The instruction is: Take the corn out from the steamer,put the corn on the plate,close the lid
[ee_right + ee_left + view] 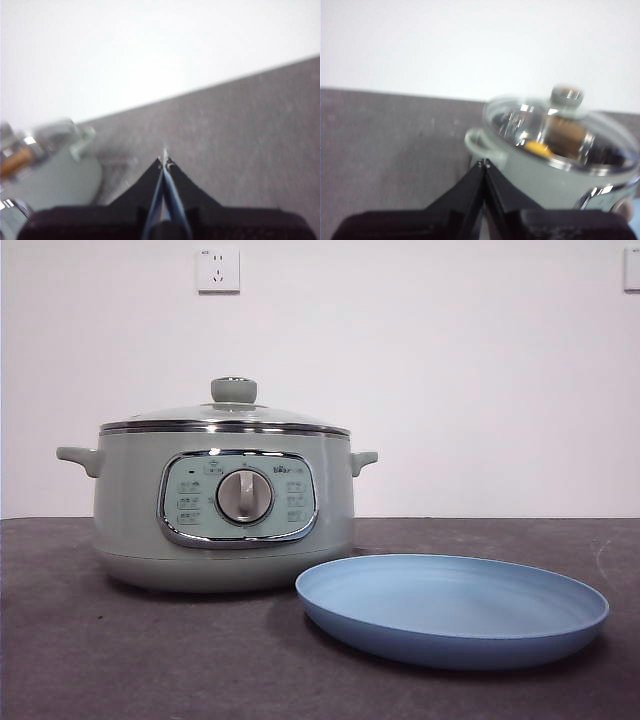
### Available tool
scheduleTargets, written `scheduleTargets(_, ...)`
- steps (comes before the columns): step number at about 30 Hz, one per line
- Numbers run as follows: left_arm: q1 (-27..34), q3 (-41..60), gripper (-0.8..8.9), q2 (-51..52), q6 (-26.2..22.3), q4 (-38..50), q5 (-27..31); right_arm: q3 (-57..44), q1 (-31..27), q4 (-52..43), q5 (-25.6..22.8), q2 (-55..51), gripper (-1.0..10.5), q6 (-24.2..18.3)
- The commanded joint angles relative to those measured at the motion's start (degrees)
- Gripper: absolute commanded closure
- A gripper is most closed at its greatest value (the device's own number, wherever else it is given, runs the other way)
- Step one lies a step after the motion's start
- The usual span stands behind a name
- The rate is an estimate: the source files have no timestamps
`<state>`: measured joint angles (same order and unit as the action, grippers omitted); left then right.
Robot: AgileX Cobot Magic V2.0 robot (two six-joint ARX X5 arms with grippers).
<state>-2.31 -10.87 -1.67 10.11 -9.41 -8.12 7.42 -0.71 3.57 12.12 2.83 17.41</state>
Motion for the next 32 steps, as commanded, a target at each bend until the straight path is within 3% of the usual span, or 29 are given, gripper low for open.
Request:
scheduleTargets(1, 0.15, -3.67, 8.20, -2.49, 0.92, -2.23, -1.77, 4.68, 0.13, -0.55, 2.40, 3.41, 9.6, 1.18)
scheduleTargets(5, 0.15, -10.03, 8.20, -8.15, 0.87, -4.57, -6.99, 13.05, 0.13, 1.51, 7.85, 11.58, 9.6, 0.42)
scheduleTargets(9, 0.15, -16.94, 8.20, -14.58, 0.59, -8.31, -11.63, 23.15, 0.35, 8.13, 13.84, 21.68, 9.6, -3.78)
scheduleTargets(17, 0.11, -30.21, 8.20, -27.30, -3.39, -17.09, -22.21, 44.22, 3.50, 27.82, 25.66, 41.68, 9.6, -19.50)
scheduleTargets(23, 0.09, -37.27, 8.20, -33.22, -7.78, -25.81, -26.88, 53.75, 7.82, 42.36, 28.09, 50.73, 9.6, -28.85)
scheduleTargets(30, 0.04, -39.17, 8.06, -34.88, -7.41, -27.61, -26.91, 54.77, 10.99, 44.89, 27.98, 52.57, 9.3, -30.49)
scheduleTargets(31, 0.04, -39.17, 7.64, -34.91, -6.49, -27.69, -26.91, 54.77, 10.99, 44.89, 28.02, 52.57, 9.0, -30.27)
scheduleTargets(32, 0.04, -39.17, 6.57, -34.91, -5.64, -27.74, -26.91, 54.77, 10.99, 44.89, 27.96, 52.57, 8.2, -30.08)
